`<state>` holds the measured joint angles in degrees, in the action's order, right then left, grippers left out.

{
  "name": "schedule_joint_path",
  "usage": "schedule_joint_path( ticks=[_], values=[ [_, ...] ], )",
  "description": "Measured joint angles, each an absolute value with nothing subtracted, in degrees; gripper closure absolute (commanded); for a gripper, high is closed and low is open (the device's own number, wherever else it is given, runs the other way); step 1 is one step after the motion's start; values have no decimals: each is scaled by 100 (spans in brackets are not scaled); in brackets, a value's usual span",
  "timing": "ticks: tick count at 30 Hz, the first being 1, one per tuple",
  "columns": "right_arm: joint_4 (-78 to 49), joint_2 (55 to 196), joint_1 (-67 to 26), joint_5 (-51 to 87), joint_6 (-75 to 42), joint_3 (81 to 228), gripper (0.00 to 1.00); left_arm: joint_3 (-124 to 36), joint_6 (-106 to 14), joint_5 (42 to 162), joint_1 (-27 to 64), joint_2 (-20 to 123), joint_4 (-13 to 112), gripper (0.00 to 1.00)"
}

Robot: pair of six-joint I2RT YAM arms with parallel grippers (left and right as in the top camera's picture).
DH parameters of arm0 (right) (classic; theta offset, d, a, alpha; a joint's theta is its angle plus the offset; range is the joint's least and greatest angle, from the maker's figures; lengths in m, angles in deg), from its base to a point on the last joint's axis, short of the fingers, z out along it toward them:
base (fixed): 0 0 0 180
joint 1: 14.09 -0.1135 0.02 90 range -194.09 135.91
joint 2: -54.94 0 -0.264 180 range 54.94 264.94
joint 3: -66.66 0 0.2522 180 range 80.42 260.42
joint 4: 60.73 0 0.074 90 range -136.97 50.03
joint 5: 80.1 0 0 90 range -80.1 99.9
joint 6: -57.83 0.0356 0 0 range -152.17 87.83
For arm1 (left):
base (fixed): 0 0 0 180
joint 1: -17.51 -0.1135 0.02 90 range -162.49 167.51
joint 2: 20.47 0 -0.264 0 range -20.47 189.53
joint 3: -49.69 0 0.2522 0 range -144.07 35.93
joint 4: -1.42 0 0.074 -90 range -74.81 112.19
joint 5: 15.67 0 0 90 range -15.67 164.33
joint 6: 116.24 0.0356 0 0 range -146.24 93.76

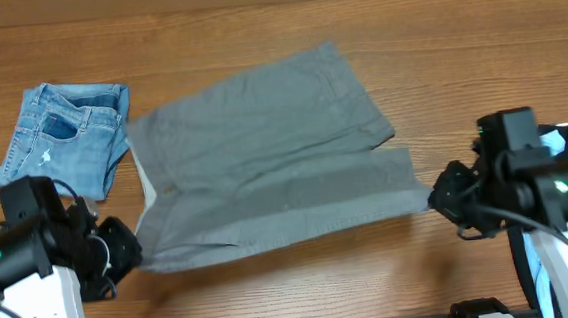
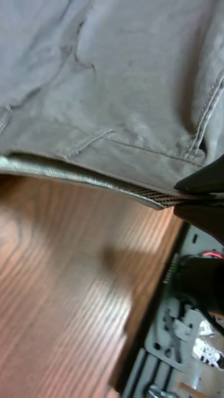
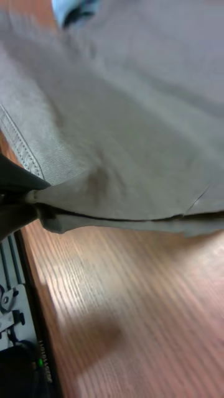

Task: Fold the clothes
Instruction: 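Lift the bottom edge and fold it up over the top half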

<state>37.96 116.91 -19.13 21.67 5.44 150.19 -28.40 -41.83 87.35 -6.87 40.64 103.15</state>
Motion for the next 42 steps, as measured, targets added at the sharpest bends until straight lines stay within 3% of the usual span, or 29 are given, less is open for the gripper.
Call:
schedule_joint_path(
  ticks=[9,16,33,42],
  values=[
    [3603,11525,-1913,2151,533,15981,96,-2854,-4104,8792,-685,3585,10472,91],
    [2967,12518,-1939,2132,528,15986,96,-2854,-4102,8877,-685,3718,10197,92],
    [-726,14513,-2105,2542,233,15986,96,-2875,-4279,9362,-572,5862,7303,93],
    [-2230,15770,-2083,2730,231,15986,94,-2884,-4305,8969,-71,7137,5454,90]
  ],
)
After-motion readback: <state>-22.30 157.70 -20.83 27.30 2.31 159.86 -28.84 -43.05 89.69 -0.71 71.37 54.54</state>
